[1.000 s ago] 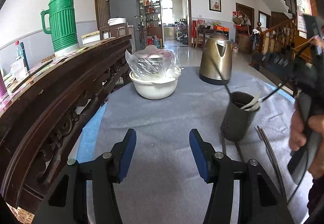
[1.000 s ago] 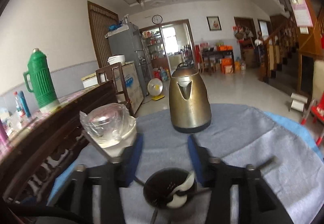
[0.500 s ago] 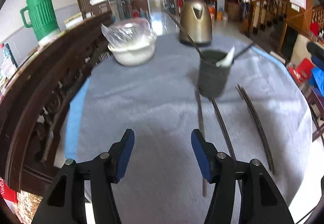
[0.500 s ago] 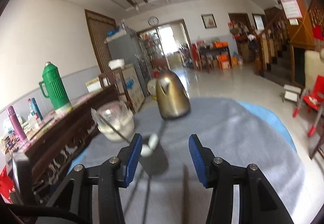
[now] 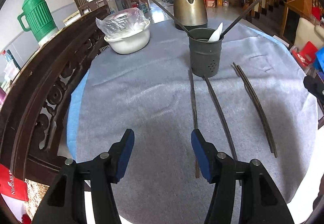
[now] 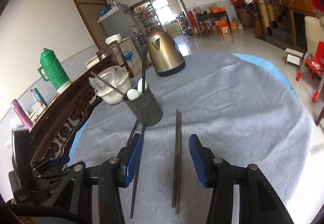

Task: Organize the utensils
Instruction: 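Move both tools down toward the dark chopsticks lying beside the cup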

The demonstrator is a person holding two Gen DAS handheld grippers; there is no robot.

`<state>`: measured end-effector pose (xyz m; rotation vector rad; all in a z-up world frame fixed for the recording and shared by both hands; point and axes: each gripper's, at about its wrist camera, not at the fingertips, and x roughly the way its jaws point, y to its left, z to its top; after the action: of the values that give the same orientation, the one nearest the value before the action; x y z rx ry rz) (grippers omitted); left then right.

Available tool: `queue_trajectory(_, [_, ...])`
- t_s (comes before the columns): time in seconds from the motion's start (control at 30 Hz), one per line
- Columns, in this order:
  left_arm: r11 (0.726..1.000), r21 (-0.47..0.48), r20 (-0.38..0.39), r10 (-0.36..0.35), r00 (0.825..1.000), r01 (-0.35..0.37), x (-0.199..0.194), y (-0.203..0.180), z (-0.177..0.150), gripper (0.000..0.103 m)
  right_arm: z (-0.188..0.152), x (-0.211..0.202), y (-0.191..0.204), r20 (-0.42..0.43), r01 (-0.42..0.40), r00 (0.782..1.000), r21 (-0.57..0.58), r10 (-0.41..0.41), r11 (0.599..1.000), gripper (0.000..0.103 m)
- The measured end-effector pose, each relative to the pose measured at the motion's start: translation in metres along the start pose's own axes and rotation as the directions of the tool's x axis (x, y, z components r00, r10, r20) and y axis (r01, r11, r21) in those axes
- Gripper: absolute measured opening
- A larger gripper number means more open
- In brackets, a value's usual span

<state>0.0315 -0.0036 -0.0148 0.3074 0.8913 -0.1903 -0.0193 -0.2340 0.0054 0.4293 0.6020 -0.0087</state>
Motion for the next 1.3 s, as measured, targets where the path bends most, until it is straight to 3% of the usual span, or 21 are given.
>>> queue_trajectory(0.3, [0.998,0.029,0.006,0.055,0.998,-0.055,0.008,-0.001,-0.002,0.060,-0.009,0.015,0.006,-0.059,-0.021,0.998,0.012,0.021,1.000,0.052])
queue_trajectory(1.3, [0.995,0.076,-0.057,0.067,0.996,-0.063,0.048,-0.005,0.002,0.061,-0.009,0.055,0.006,-0.164,0.013,0.986,0.003,-0.012,1.000,0.052])
